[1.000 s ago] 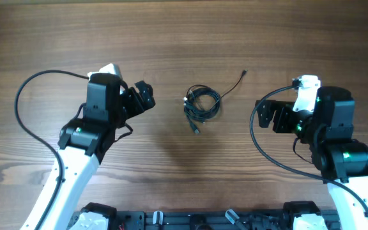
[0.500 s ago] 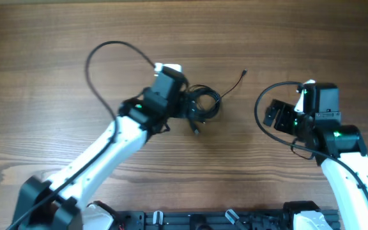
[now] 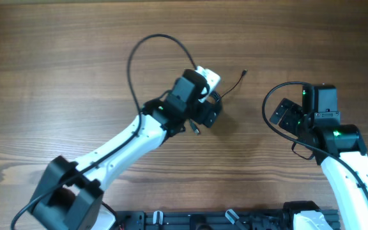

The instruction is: Untangle cables

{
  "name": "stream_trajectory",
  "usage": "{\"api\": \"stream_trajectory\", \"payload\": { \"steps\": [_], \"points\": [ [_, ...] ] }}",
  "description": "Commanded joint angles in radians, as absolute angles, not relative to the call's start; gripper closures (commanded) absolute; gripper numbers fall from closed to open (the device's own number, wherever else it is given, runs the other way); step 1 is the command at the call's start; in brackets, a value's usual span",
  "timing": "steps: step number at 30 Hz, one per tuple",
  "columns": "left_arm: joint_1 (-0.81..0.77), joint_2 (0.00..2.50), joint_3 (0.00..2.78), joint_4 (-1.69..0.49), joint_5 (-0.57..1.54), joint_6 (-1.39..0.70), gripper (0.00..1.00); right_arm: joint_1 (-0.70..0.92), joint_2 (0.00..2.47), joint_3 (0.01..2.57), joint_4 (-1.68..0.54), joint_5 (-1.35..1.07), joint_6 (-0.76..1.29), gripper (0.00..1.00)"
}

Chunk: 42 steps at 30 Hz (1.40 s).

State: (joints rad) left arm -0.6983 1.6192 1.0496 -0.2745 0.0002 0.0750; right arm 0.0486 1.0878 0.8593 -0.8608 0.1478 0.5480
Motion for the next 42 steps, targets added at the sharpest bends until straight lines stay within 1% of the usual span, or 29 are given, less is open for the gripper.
{"api": "stream_trajectory", "payload": {
  "steps": [1, 3, 4, 5, 8, 13, 14, 16, 18, 20, 22, 23, 26, 27, 28, 29, 30, 31, 32, 33, 37, 38, 39, 41, 42],
  "points": [
    [-0.726, 1.697, 1.062, -0.273, 0.039, 0.248, 0.00, 0.043, 1.096, 0.882, -0.861, 0.176, 0.579, 0.00],
    [-0.735, 1.724, 1.062, -0.272, 0.065, 0.247, 0.00, 0.043, 1.096, 0.882, -0.859, 0.176, 0.579, 0.00],
    [-0.740, 1.738, 1.062, -0.273, 0.082, 0.247, 0.03, 0.043, 1.096, 0.882, -0.854, 0.176, 0.579, 0.00],
    [-0.746, 1.748, 1.062, -0.274, 0.093, 0.246, 0.09, 0.043, 1.096, 0.882, -0.845, 0.176, 0.577, 0.00],
    [-0.764, 1.786, 1.062, -0.269, 0.097, 0.224, 0.15, 0.043, 1.096, 0.882, -0.821, 0.176, 0.579, 0.00],
    [-0.792, 1.852, 1.062, -0.261, 0.097, 0.224, 0.16, 0.043, 1.096, 0.882, -0.813, 0.176, 0.579, 0.00],
    [-0.799, 1.866, 1.062, -0.261, 0.097, 0.224, 0.11, 0.043, 1.096, 0.882, -0.813, 0.176, 0.579, 0.00],
    [-0.812, 1.895, 1.062, -0.258, 0.096, 0.224, 0.10, 0.043, 1.096, 0.882, -0.812, 0.176, 0.579, 0.00],
    [-0.814, 1.912, 1.062, -0.253, 0.096, 0.224, 0.10, 0.043, 1.096, 0.882, -0.813, 0.176, 0.577, 0.00],
    [-0.814, 1.913, 1.062, -0.249, 0.086, 0.225, 0.16, 0.043, 1.096, 0.882, -0.812, 0.170, 0.578, 0.00],
    [-0.814, 1.913, 1.063, -0.238, 0.018, 0.225, 0.30, 0.044, 1.096, 0.882, -0.806, 0.156, 0.579, 0.00],
    [-0.814, 1.913, 1.063, -0.235, -0.019, 0.225, 0.33, 0.044, 1.096, 0.882, -0.804, 0.157, 0.578, 0.00],
    [-0.814, 1.913, 1.063, -0.226, -0.063, 0.225, 0.33, 0.044, 1.096, 0.882, -0.805, 0.157, 0.578, 0.00],
    [-0.814, 1.913, 1.063, -0.219, -0.072, 0.225, 0.35, 0.043, 1.096, 0.882, -0.805, 0.157, 0.578, 0.00],
    [-0.814, 1.913, 1.063, -0.214, -0.074, 0.225, 0.40, 0.044, 1.096, 0.882, -0.805, 0.157, 0.578, 0.00],
    [-0.814, 1.913, 1.063, -0.206, -0.075, 0.225, 0.46, 0.044, 1.096, 0.882, -0.805, 0.157, 0.578, 0.00],
    [-0.814, 1.913, 1.063, -0.195, -0.079, 0.225, 0.54, 0.044, 1.096, 0.882, -0.805, 0.156, 0.578, 0.00],
    [-0.814, 1.913, 1.063, -0.187, -0.086, 0.225, 0.67, 0.044, 1.096, 0.882, -0.805, 0.156, 0.578, 0.00],
    [-0.814, 1.913, 1.063, -0.183, -0.094, 0.225, 0.87, 0.044, 1.096, 0.882, -0.805, 0.156, 0.578, 0.00],
    [-0.814, 1.912, 1.063, -0.182, -0.103, 0.225, 0.96, 0.044, 1.096, 0.882, -0.805, 0.156, 0.578, 0.00],
    [-0.818, 1.868, 1.063, -0.182, -0.103, 0.221, 0.96, 0.044, 1.096, 0.882, -0.806, 0.152, 0.576, 0.00],
    [-0.818, 1.848, 1.063, -0.182, -0.103, 0.191, 0.96, 0.044, 1.096, 0.882, -0.805, 0.138, 0.575, 0.00],
    [-0.814, 1.828, 1.063, -0.181, -0.102, 0.152, 0.96, 0.043, 1.096, 0.882, -0.805, 0.123, 0.575, 0.00],
    [-0.792, 1.767, 1.063, -0.178, -0.093, 0.005, 0.96, 0.044, 1.096, 0.882, -0.799, 0.088, 0.575, 0.00],
    [-0.775, 1.734, 1.063, -0.179, -0.054, -0.078, 0.96, 0.044, 1.096, 0.882, -0.796, 0.074, 0.571, 0.00]
  ]
}}
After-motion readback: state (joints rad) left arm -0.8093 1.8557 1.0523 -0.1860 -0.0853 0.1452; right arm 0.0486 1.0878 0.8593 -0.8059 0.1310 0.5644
